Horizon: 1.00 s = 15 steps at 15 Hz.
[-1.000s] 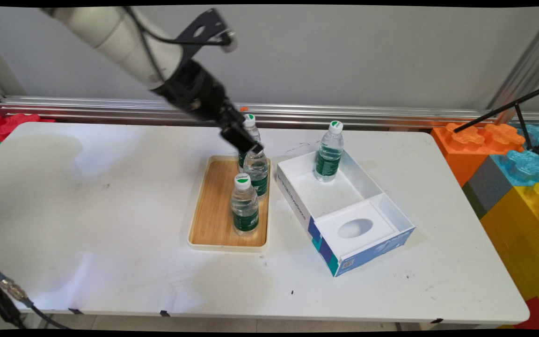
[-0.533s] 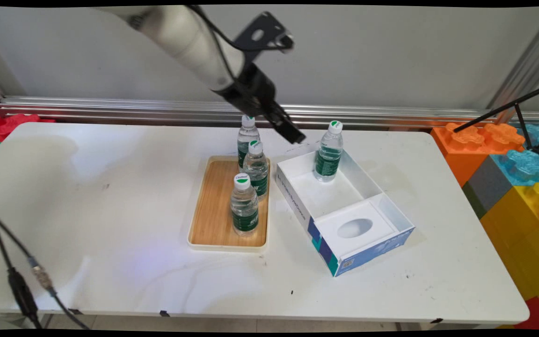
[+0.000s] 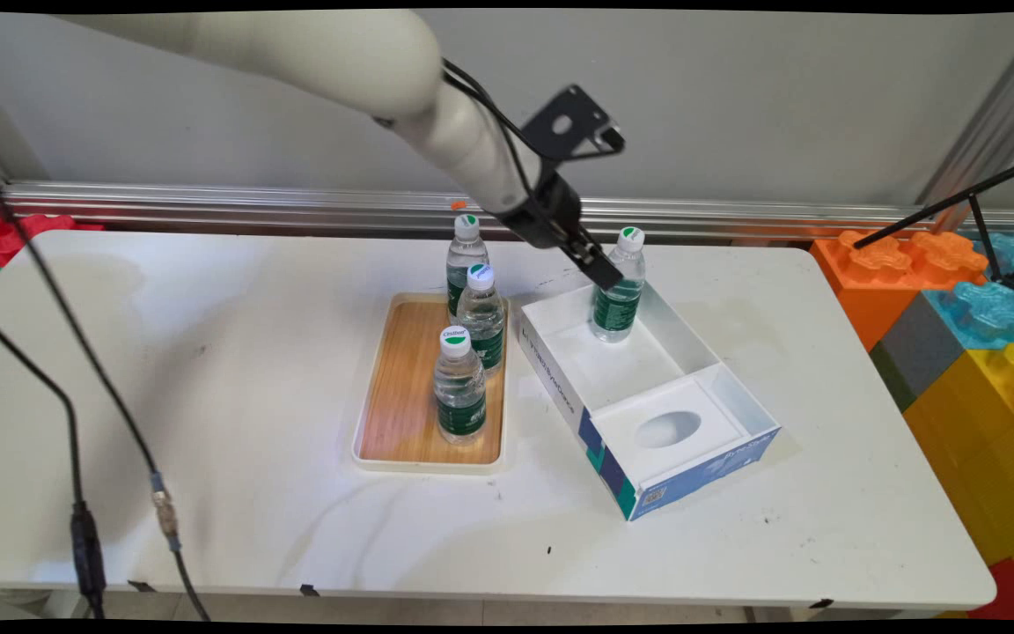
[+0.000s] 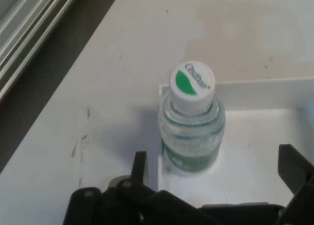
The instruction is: Pick up the green bottle from the white box
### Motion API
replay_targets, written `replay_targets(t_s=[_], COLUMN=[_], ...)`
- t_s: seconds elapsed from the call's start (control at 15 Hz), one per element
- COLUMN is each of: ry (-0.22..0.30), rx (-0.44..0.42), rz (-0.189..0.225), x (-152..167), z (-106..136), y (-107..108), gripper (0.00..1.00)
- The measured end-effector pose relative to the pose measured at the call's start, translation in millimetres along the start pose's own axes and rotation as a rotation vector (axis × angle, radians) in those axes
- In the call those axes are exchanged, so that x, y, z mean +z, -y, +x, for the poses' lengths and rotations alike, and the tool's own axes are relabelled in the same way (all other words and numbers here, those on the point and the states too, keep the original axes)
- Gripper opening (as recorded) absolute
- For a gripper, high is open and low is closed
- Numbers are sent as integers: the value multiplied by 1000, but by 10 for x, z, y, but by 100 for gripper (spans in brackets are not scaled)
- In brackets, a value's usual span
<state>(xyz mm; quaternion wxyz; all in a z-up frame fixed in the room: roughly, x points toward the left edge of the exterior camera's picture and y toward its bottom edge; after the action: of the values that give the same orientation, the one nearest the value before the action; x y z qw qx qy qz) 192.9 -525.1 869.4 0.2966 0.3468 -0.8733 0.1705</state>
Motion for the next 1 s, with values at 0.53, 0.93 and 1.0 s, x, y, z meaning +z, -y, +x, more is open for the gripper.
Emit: replay_targets(t_s=[0.53, 0.93, 1.0], ry=[-12, -34, -37], rx=[22, 49, 56], rz=[-13, 1, 6], x=[657, 904, 923], z=[-17, -26, -28], y=[-24, 0, 10], gripper=[100, 100, 0])
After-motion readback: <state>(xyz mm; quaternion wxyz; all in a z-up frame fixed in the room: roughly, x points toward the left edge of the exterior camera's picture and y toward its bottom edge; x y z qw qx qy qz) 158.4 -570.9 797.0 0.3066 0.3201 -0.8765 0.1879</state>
